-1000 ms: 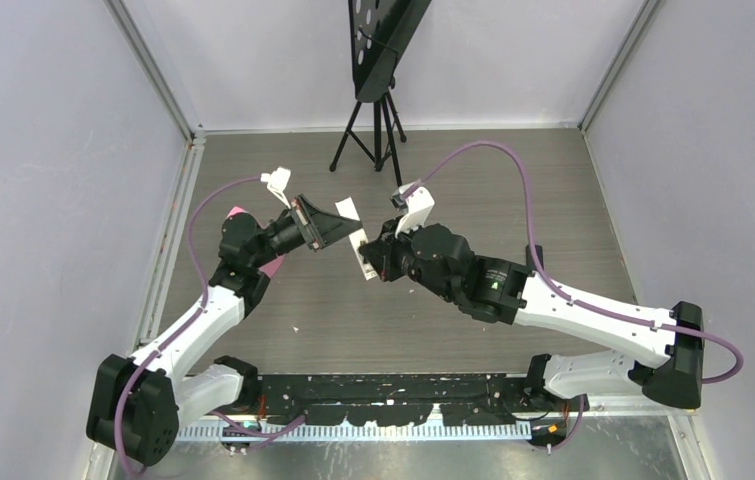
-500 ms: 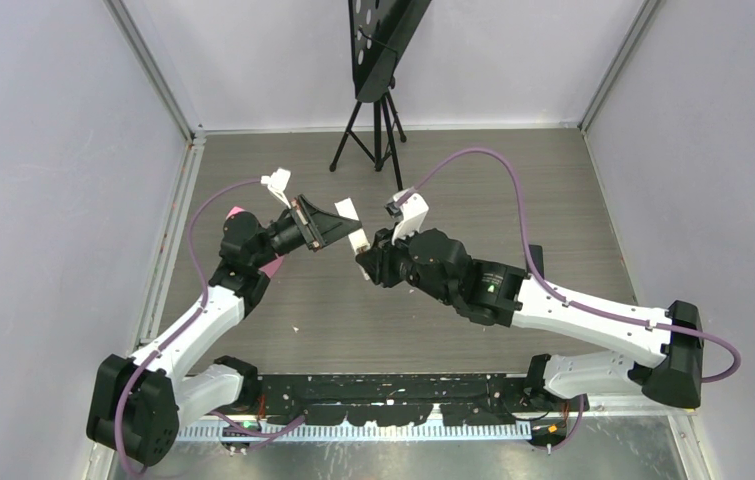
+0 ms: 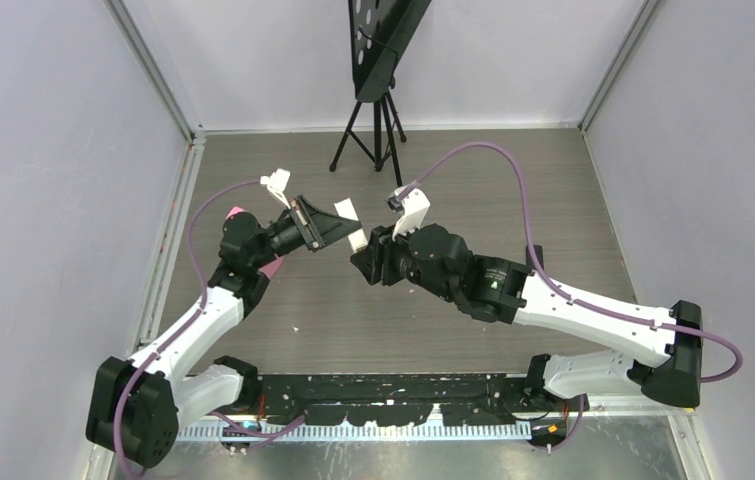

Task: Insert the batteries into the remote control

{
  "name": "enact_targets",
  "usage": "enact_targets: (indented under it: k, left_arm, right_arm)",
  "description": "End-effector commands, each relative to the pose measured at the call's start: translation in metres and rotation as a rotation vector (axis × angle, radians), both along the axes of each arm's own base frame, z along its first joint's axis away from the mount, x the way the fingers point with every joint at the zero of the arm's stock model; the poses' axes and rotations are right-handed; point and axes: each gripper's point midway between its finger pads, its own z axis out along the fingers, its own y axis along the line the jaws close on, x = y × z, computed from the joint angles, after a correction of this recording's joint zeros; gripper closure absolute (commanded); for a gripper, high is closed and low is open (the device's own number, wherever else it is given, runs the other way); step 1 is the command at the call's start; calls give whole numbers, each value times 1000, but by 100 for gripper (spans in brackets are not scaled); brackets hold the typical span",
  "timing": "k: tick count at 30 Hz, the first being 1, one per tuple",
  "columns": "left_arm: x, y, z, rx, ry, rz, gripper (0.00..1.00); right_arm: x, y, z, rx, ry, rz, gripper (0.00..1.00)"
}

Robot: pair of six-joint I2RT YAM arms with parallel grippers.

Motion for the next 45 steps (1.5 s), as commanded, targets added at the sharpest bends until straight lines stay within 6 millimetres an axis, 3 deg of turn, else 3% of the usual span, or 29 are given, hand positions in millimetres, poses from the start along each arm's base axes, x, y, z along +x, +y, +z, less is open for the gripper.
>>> enact_targets:
  k: [1, 5, 7, 10, 14, 17, 23, 29, 45]
  left_arm:
    - [-4, 1, 33, -30, -112, 4, 100]
    - [-3, 2, 37, -31, -129, 13, 100]
    - [-1, 3, 40, -33, -145, 27, 100]
    - [3, 5, 46, -38, -167, 51, 100]
    - [5, 6, 60, -64, -202, 69, 100]
    - [8, 9, 71, -93, -213, 94, 100]
    - [8, 15, 96, -180, -232, 130, 100]
    - [6, 19, 106, -217, -220, 143, 100]
    - [0, 18, 103, -175, -234, 127, 100]
  right_arm:
    - [2, -1, 36, 85, -6, -30, 52]
    - [4, -10, 48, 121, 2, -79, 44]
    - [4, -17, 56, 161, 22, -112, 35]
    - [9, -35, 63, 281, 152, -231, 18]
    - [5, -50, 56, 460, 332, -328, 9]
    - [-1, -45, 52, 570, 431, -326, 8]
    - [-1, -13, 46, 716, 535, -262, 8]
    - [3, 7, 69, 817, 504, -178, 8]
    - [25, -6, 85, 928, 467, -268, 5]
